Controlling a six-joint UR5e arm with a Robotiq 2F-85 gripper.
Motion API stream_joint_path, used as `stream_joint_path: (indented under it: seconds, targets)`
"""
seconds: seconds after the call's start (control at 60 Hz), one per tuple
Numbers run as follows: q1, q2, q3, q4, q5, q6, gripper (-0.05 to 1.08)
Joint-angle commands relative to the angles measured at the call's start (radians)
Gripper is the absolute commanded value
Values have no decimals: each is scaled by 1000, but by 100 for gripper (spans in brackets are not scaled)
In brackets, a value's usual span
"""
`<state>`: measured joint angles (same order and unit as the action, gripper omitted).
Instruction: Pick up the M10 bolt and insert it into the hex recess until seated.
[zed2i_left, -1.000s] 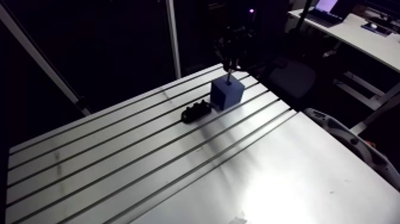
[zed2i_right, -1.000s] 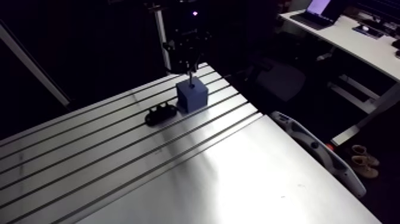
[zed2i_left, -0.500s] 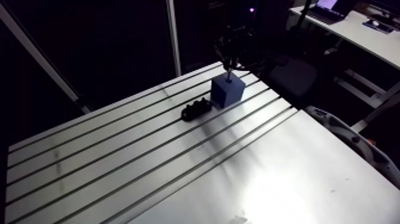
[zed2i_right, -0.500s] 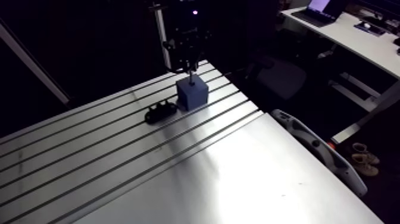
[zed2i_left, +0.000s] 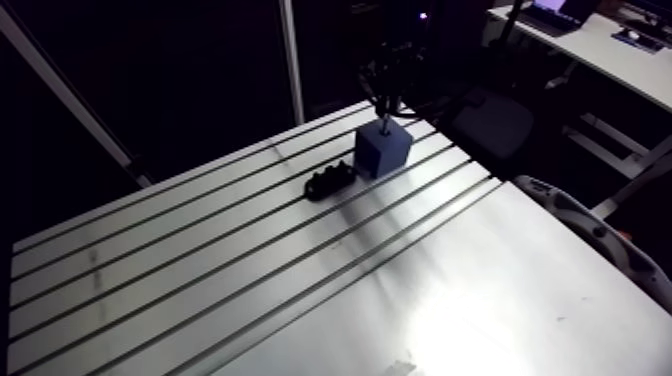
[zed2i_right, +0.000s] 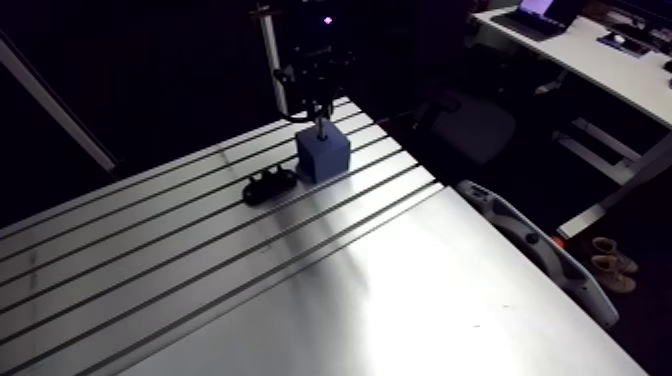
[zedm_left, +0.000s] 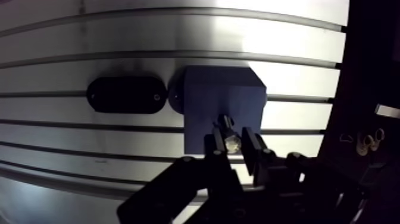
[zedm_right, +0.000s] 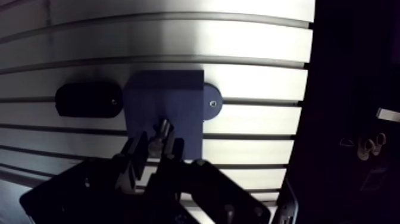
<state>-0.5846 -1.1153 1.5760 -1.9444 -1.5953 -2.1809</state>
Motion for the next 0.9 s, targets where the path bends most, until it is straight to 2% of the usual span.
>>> stream_joint_path:
  seconds: [0.017, 0.9]
  targets:
    - [0, -1, 3, 0, -1, -4, 92]
    - [0, 7, 6, -2, 2, -6, 94]
